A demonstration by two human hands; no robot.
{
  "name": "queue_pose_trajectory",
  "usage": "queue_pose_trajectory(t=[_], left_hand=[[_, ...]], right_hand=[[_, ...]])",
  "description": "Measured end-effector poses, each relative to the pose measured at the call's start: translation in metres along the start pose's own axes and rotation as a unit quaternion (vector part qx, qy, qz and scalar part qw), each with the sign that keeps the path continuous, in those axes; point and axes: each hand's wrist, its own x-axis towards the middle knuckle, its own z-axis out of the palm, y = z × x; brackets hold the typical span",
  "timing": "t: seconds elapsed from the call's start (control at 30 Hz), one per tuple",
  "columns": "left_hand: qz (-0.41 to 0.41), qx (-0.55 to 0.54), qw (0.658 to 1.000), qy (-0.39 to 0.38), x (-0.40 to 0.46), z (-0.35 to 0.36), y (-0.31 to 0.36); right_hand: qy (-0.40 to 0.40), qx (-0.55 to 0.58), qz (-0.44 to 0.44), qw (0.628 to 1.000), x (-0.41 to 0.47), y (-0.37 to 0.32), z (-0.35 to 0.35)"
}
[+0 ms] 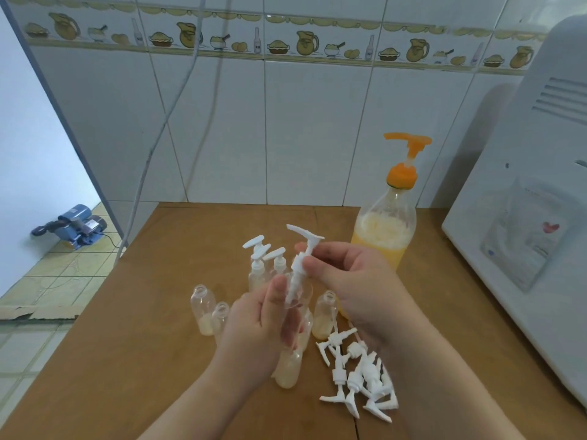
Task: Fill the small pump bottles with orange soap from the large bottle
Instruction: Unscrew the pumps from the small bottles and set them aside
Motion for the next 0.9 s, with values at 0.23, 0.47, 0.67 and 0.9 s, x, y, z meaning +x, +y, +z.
queue_pose_trajectory(t=[0.23, 0.47, 0.67, 0.9], left_hand=[[-0.062, -0.017, 0.997, -0.049, -0.001, 0.003, 0.017], [-0.077, -0.019, 0.996, -0.039, 0.004, 0.000, 0.023], [-0.097, -0.038, 0.994, -0.041, 0.006, 0.007, 0.020], [-0.013, 0.051, 0.979, -0.195, 0.020, -0.003, 0.010]], right_hand=[[-0.043, 0.032, -0.002, 0.999, 0.001, 0.003, -0.013], [0.007, 0.088, -0.016, 0.996, -0.004, 0.006, -0.023], [0.031, 0.129, -0.018, 0.991, -0.005, 0.013, -0.030], [0.107, 0.086, -0.089, 0.987, -0.009, 0.004, -0.034]])
